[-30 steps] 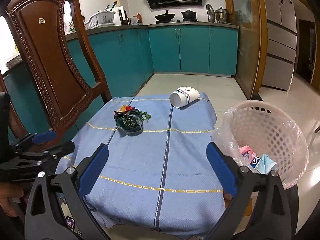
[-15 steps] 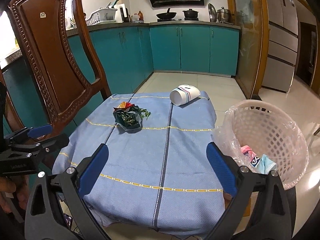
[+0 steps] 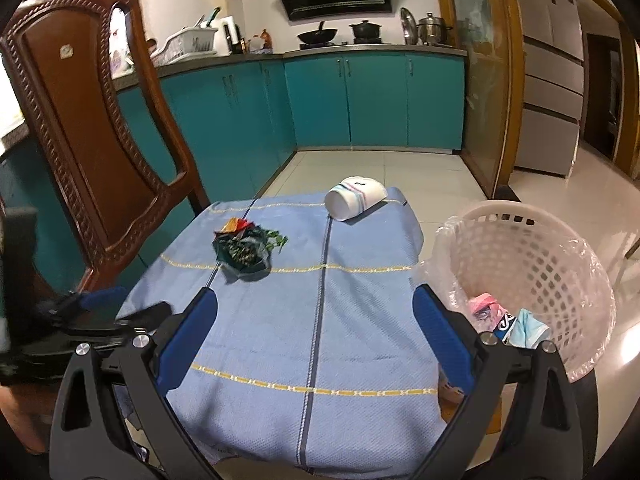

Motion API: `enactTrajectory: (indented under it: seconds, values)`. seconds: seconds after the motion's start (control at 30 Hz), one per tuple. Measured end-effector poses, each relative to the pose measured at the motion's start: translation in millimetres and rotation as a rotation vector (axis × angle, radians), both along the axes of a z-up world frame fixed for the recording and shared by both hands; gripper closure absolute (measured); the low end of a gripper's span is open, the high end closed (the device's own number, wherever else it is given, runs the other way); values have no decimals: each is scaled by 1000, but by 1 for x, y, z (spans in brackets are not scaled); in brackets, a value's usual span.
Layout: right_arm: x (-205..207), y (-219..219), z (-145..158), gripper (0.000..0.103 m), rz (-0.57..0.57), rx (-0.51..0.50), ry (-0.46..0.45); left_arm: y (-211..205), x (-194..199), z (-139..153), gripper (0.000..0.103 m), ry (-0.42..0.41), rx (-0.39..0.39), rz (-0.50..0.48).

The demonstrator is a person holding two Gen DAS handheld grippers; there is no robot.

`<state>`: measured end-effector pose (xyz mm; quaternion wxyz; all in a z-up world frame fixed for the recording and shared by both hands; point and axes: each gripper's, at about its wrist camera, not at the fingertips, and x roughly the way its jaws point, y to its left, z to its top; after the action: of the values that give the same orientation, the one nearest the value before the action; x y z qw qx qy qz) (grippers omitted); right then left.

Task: Collect trash
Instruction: 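Bring both tools back over the remaining trash on the table, then grasp the dark green bag with the left tool while the right tool grasps the white paper cup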

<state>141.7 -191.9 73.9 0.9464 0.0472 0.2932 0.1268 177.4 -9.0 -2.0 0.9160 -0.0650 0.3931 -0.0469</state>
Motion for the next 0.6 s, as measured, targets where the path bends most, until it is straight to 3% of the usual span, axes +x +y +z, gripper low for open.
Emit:
enactTrajectory:
  seconds: [0.23, 0.37, 0.47, 0.6]
  values:
    - [14, -28, 2, 7, -50, 33, 2, -23, 78, -28, 9, 56, 57, 148]
    - [25, -49, -1, 7, -86, 80, 29, -24, 122, -48, 17, 136, 28, 231]
    - [28, -60, -2, 7, -94, 127, 49, -24, 134, -60, 47, 199, 8, 241]
    - [29, -61, 1, 7, -65, 108, 44, -18, 114, -58, 61, 191, -27, 232]
